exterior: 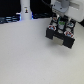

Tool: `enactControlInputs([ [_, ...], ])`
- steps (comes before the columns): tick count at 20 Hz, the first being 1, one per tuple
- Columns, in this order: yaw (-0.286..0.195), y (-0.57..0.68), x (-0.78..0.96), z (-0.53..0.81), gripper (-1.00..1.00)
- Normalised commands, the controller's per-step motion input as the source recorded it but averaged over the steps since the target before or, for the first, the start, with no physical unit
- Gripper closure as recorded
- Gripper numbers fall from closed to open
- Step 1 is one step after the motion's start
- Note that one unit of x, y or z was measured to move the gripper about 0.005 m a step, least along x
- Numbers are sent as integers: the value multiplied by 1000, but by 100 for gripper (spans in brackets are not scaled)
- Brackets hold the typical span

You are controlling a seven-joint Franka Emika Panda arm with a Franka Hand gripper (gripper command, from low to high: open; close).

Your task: Open the kcup holder, insert the kcup into the holder, and close the kcup holder

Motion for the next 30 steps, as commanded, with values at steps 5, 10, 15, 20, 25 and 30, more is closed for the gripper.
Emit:
enactControlInputs([
  [5, 92, 90, 136, 264, -100],
  [10, 98, 43, 187, 448, -100],
  [15, 70, -154, 288, 488, -100],
  [20, 82, -382, 405, 448, -100],
  [25, 61, -450, 491, 330, -100],
  [30, 43, -459, 551, 227, -100],
])
